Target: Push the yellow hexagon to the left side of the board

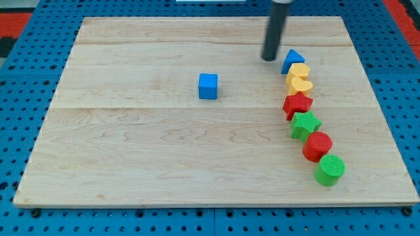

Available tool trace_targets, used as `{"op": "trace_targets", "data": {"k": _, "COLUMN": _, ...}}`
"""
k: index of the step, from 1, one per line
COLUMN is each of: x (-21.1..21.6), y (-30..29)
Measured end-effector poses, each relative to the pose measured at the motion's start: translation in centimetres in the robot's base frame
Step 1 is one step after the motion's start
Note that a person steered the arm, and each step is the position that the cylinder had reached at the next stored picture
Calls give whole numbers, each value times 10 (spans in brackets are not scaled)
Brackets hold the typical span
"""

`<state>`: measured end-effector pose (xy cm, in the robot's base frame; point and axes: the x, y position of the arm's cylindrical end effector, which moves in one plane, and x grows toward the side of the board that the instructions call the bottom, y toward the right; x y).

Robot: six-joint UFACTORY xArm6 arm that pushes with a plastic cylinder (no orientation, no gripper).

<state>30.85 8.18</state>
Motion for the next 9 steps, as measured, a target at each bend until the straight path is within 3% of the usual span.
{"op": "trace_targets", "data": {"k": 1, "x": -6, "y": -88}}
{"op": "trace_targets", "data": {"k": 2, "x": 35, "y": -178}}
{"op": "trace_targets", "data": {"k": 3, "x": 119, "y": -209}}
{"op": "trace_targets", "data": {"k": 4, "x": 176, "y": -177}}
{"op": "trace_targets", "data": {"k": 6, "x": 136, "y": -122}}
{"op": "trace_targets", "data": {"k": 7, "x": 68, "y": -123}}
{"op": "trace_targets", "data": {"k": 8, "x": 64, "y": -92}}
{"op": "trace_targets", "data": {"k": 9, "x": 74, "y": -118}}
